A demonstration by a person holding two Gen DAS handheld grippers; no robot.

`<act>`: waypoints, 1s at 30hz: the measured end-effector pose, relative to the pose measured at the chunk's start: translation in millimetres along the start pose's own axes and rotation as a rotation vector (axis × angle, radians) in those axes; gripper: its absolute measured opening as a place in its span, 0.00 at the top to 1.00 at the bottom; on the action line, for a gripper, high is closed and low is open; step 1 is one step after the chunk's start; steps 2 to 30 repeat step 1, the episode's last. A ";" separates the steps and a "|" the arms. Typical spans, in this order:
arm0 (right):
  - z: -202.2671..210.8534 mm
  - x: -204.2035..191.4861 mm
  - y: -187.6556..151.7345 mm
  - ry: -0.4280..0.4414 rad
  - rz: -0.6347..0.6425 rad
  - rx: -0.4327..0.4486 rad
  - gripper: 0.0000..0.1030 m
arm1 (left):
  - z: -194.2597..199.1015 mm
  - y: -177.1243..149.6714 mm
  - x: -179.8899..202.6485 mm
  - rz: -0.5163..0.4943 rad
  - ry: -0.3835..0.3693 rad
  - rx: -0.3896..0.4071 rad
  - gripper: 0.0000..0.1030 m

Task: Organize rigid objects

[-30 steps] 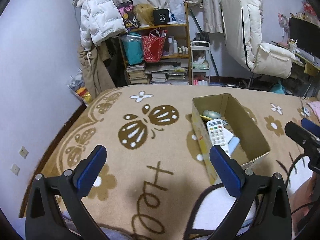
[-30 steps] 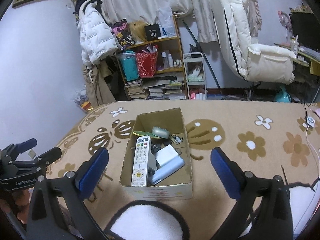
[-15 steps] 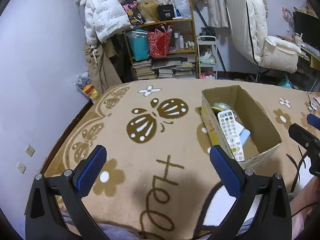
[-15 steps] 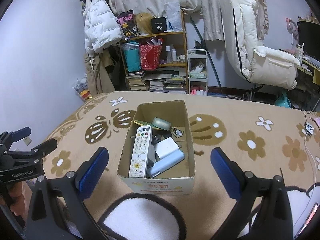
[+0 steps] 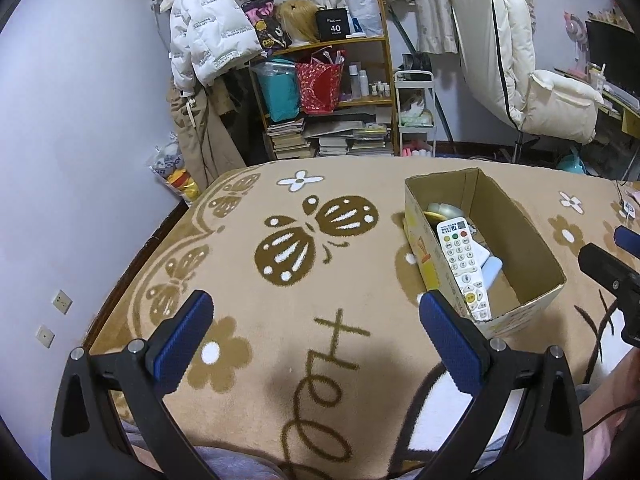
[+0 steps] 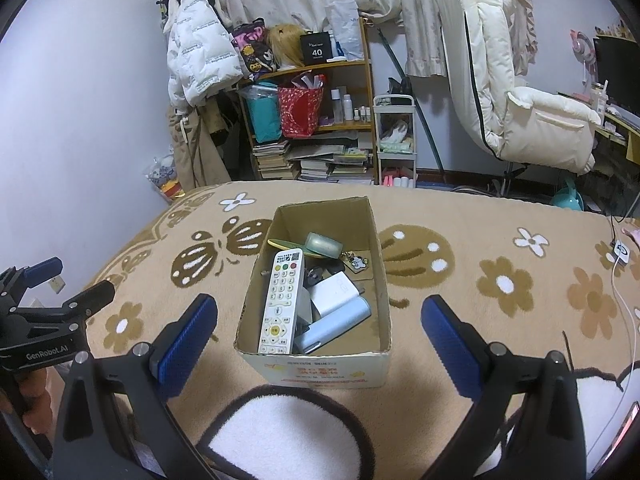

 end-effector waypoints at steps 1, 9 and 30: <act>-0.1 0.0 0.0 -0.001 0.000 0.000 0.00 | 0.6 0.3 -0.2 0.000 0.000 0.001 0.01; -0.1 0.0 0.0 -0.001 0.000 0.000 0.00 | 0.6 0.3 -0.2 0.000 0.000 0.001 0.01; -0.1 0.0 0.0 -0.001 0.000 0.000 0.00 | 0.6 0.3 -0.2 0.000 0.000 0.001 0.01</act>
Point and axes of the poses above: each gripper's, at about its wrist camera, not at the fingertips, and z roughly against the way its jaws point, x to its right, y to its top, the point moved 8 cm from there along -z, roughly the way its jaws point, and after that the axes turned 7 degrees about -x, right-handed, at the moved point
